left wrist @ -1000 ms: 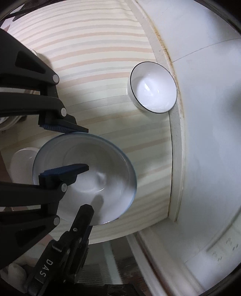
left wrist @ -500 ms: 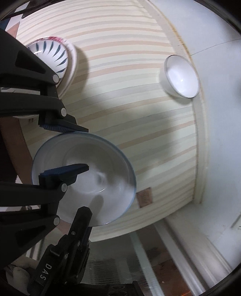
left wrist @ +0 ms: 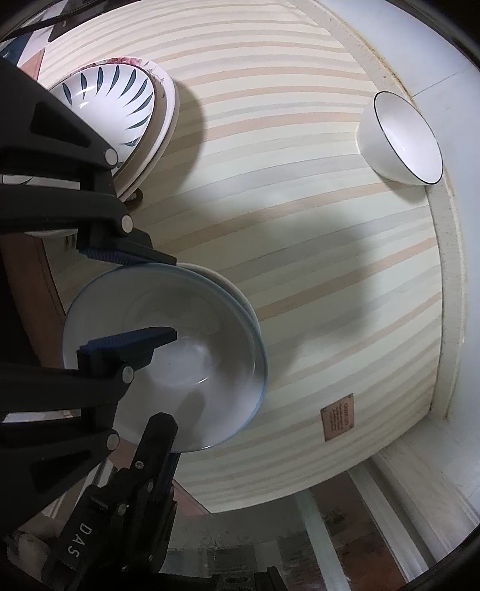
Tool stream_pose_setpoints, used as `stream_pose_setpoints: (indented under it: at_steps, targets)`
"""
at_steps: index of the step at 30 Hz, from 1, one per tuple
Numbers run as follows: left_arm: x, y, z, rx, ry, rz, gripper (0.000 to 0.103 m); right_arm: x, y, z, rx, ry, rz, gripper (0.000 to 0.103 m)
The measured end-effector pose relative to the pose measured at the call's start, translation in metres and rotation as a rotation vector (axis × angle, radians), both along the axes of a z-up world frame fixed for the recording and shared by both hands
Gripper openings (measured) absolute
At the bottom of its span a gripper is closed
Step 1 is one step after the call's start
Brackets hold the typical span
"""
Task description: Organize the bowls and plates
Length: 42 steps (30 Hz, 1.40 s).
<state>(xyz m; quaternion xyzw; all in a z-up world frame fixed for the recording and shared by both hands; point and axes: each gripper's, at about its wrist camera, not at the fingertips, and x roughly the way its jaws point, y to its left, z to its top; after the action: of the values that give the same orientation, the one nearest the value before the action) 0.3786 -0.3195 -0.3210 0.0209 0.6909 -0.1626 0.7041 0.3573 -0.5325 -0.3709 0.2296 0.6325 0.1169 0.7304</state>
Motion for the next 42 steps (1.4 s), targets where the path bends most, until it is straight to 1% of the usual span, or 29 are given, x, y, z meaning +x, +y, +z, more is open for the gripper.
stream_pose_setpoints:
  at_steps: [10, 18, 26, 32, 38, 42]
  targets:
    - [0.0, -0.009, -0.007, 0.045, -0.004, -0.011, 0.029, 0.003, -0.003, -0.01, 0.007, 0.016, -0.009, 0.018]
    - [0.001, -0.01, -0.01, 0.058, -0.004, -0.002, 0.029, 0.01, 0.0, -0.019, -0.008, 0.035, -0.008, 0.018]
    - [-0.001, -0.008, -0.006, 0.07, -0.012, 0.001, 0.029, 0.014, 0.002, -0.018, -0.016, 0.046, 0.003, 0.019]
    - [-0.007, -0.005, 0.01, 0.06, -0.037, 0.001, 0.029, 0.009, 0.008, -0.003, -0.066, 0.016, 0.026, 0.019]
    - [-0.008, 0.006, 0.035, 0.024, -0.073, 0.024, 0.03, 0.006, 0.008, 0.02, -0.05, -0.018, 0.046, 0.019]
    - [0.008, 0.02, 0.054, -0.008, -0.104, 0.07, 0.03, 0.014, 0.008, 0.04, -0.039, -0.051, 0.049, 0.02]
